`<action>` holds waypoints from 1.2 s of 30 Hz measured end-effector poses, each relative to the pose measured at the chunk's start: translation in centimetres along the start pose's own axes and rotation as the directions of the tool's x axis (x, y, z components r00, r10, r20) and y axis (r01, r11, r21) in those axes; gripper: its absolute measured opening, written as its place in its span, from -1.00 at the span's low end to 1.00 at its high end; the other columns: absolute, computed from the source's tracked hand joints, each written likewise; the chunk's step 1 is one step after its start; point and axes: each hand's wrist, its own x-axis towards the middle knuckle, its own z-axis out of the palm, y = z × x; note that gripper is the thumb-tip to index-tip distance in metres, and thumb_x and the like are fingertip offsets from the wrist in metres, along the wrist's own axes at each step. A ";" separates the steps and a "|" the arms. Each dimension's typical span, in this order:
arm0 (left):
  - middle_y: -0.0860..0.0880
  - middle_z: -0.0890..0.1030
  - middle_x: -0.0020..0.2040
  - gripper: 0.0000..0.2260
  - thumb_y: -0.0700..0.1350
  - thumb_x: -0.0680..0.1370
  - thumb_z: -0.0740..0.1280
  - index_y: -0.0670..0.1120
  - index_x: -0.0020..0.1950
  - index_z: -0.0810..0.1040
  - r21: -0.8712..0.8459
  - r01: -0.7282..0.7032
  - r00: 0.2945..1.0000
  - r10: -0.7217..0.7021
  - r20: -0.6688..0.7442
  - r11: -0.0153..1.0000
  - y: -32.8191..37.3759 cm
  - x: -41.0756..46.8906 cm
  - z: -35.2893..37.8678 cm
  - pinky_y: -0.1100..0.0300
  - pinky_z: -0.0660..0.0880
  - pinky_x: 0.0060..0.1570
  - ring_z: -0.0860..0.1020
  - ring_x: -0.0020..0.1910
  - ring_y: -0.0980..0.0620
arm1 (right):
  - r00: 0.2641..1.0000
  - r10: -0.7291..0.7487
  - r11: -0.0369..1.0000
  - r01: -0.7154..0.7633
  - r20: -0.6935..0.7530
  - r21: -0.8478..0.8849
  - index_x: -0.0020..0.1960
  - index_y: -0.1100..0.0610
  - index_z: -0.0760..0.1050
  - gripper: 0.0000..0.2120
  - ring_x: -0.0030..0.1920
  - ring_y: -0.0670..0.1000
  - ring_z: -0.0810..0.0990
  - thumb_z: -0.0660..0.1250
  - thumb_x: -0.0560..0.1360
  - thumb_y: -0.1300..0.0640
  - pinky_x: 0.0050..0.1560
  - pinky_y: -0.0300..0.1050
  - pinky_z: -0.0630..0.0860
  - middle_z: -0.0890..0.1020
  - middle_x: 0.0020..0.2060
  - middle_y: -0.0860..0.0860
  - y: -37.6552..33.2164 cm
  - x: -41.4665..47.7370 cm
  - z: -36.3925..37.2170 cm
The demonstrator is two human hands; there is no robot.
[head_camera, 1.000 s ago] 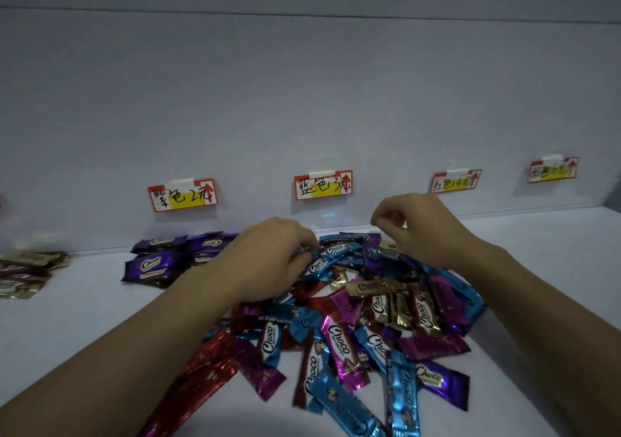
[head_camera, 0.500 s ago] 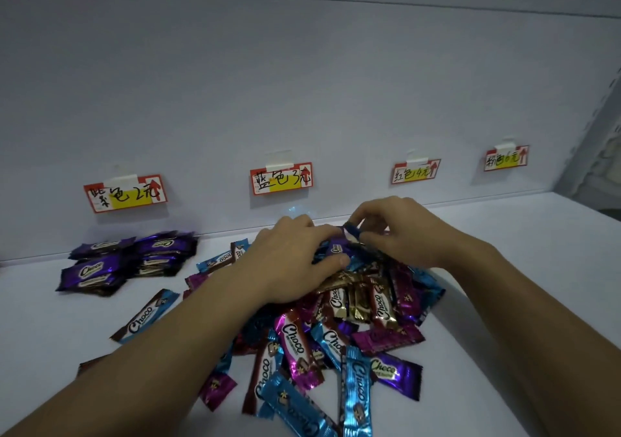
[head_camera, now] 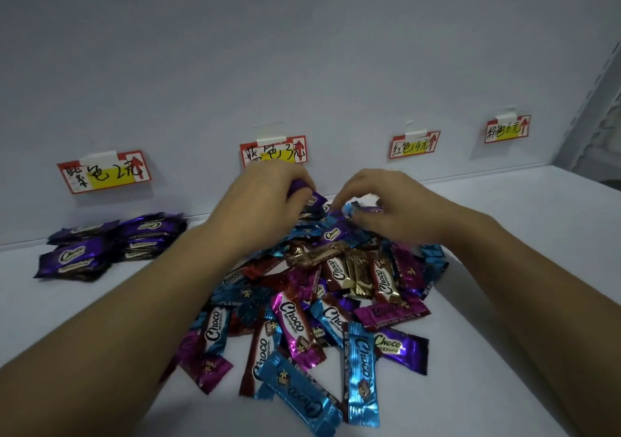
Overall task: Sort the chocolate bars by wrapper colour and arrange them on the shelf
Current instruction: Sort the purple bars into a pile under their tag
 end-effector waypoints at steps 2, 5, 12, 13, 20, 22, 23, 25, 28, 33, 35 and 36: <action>0.08 0.64 -0.04 -0.90 -0.06 0.61 0.38 0.04 0.07 0.69 -0.007 0.040 0.999 -0.040 0.012 0.999 -0.4 0.3 -0.9 0.29 0.40 -0.15 0.51 -0.13 0.14 | 0.988 -0.045 0.998 0.053 0.147 -0.046 0.27 -0.14 0.59 -0.65 0.23 -0.10 0.46 0.37 0.54 0.16 0.23 -0.18 0.36 0.54 0.25 -0.10 -0.6 0.2 0.8; 0.09 0.62 -0.16 -0.93 -0.05 0.56 0.45 0.03 0.02 0.69 -0.032 0.121 0.990 -0.118 0.082 0.992 -0.8 0.5 -2.3 0.34 0.41 -0.25 0.56 -0.22 0.17 | 0.985 -0.045 0.996 0.058 0.167 -0.073 0.28 -0.13 0.59 -0.66 0.22 -0.10 0.44 0.39 0.53 0.11 0.20 -0.19 0.33 0.55 0.24 -0.09 -0.8 0.2 1.1; 0.10 0.69 -0.27 -0.92 -0.06 0.52 0.51 0.05 -0.07 0.63 -0.141 0.200 0.970 -0.176 0.166 0.970 -1.0 -0.1 -6.4 0.29 0.50 -0.26 0.64 -0.30 0.24 | 0.998 0.030 0.999 -0.031 -0.063 -0.008 -0.01 -0.09 0.63 -0.91 -0.04 -0.22 0.53 0.44 0.54 0.10 -0.08 -0.41 0.39 0.62 -0.13 -0.23 -1.7 -0.6 -0.4; 0.10 0.68 -0.26 -0.91 -0.05 0.51 0.51 0.06 -0.09 0.62 -0.127 0.200 0.971 -0.179 0.156 0.972 -1.3 -0.5 -7.2 0.25 0.53 -0.22 0.64 -0.28 0.21 | 0.994 0.030 0.999 -0.032 -0.106 -0.014 -0.02 -0.08 0.62 -0.89 -0.06 -0.25 0.53 0.44 0.54 0.13 -0.12 -0.45 0.39 0.60 -0.19 -0.24 -1.9 -0.7 -0.6; 0.20 0.60 -0.24 -0.91 -0.01 0.49 0.51 0.11 -0.19 0.65 0.050 0.269 0.963 -0.270 0.004 0.962 -6.8 -7.4 -13.5 0.33 0.39 -0.28 0.58 -0.25 0.21 | 0.982 -0.140 0.990 0.139 -0.126 -0.014 -0.01 -0.02 0.64 -0.95 -0.13 -0.27 0.55 0.45 0.53 0.08 -0.16 -0.50 0.38 0.55 -0.24 -0.31 -9.2 2.2 0.2; 0.20 0.58 -0.24 -0.88 -0.04 0.49 0.52 0.12 -0.21 0.65 0.083 0.307 0.949 -0.300 -0.093 0.948 -9.2 -9.5 -13.9 0.26 0.40 -0.26 0.55 -0.27 0.19 | 0.980 -0.187 0.982 0.185 -0.072 -0.042 0.01 0.00 0.63 -0.93 -0.17 -0.23 0.54 0.43 0.55 0.04 -0.18 -0.44 0.40 0.57 -0.21 -0.24 -11.9 4.2 1.3; 0.20 0.58 -0.22 -0.88 -0.06 0.49 0.52 0.12 -0.20 0.64 0.086 0.320 0.941 -0.307 -0.142 0.943 -10.4 -10.6 -13.9 0.24 0.41 -0.25 0.54 -0.27 0.19 | 0.975 -0.211 0.976 0.208 -0.062 -0.059 0.02 0.02 0.62 -0.91 -0.19 -0.20 0.53 0.42 0.56 0.03 -0.18 -0.42 0.40 0.60 -0.18 -0.20 -13.2 5.4 1.9; 0.18 0.56 -0.18 -0.88 -0.11 0.50 0.51 0.09 -0.17 0.62 0.098 0.321 0.925 -0.289 -0.247 0.942 -12.8 -12.3 -13.3 0.21 0.38 -0.22 0.49 -0.28 0.22 | 0.967 -0.247 0.966 0.240 -0.068 -0.097 0.02 0.06 0.61 -0.89 -0.19 -0.14 0.50 0.40 0.58 0.03 -0.14 -0.34 0.42 0.63 -0.13 -0.09 -15.6 8.0 3.3; 0.17 0.52 -0.16 -0.88 -0.14 0.52 0.47 0.07 -0.15 0.61 0.088 0.343 0.892 -0.295 -0.343 0.935 -15.6 -14.0 -12.0 0.23 0.37 -0.19 0.48 -0.24 0.20 | 0.962 -0.253 0.955 0.231 -0.104 -0.188 0.03 0.13 0.61 -0.88 -0.11 0.03 0.54 0.35 0.60 0.10 -0.02 -0.06 0.51 0.63 -0.09 0.03 -18.2 11.6 5.3; 0.13 0.54 -0.10 -0.92 -0.14 0.52 0.48 0.05 -0.07 0.68 0.075 0.371 0.910 -0.346 -0.229 0.926 -17.3 -14.9 -10.9 0.20 0.48 -0.12 0.51 -0.15 0.14 | 0.975 -0.205 0.943 0.175 -0.082 -0.284 0.08 0.16 0.64 -0.80 -0.04 0.14 0.59 0.27 0.62 0.12 0.02 0.04 0.52 0.63 -0.05 0.11 -18.8 13.9 8.6; 0.15 0.54 -0.06 -0.94 -0.09 0.54 0.45 0.08 -0.04 0.67 0.101 0.367 0.919 -0.344 -0.194 0.925 -17.1 -15.1 -11.0 0.15 0.52 -0.11 0.52 -0.12 0.12 | 0.981 -0.191 0.948 0.175 -0.039 -0.266 0.12 0.10 0.65 -0.78 -0.02 0.10 0.60 0.24 0.64 0.08 0.04 0.03 0.55 0.64 -0.02 0.06 -18.6 13.3 9.1; 0.16 0.53 -0.06 -0.94 -0.07 0.55 0.44 0.09 -0.03 0.66 0.113 0.364 0.921 -0.339 -0.194 0.925 -16.9 -15.2 -11.1 0.15 0.52 -0.13 0.52 -0.12 0.12 | 0.983 -0.180 0.951 0.166 -0.030 -0.262 0.16 0.07 0.63 -0.77 0.00 0.08 0.60 0.23 0.64 0.07 0.05 0.03 0.56 0.65 0.01 0.04 -18.4 12.8 9.1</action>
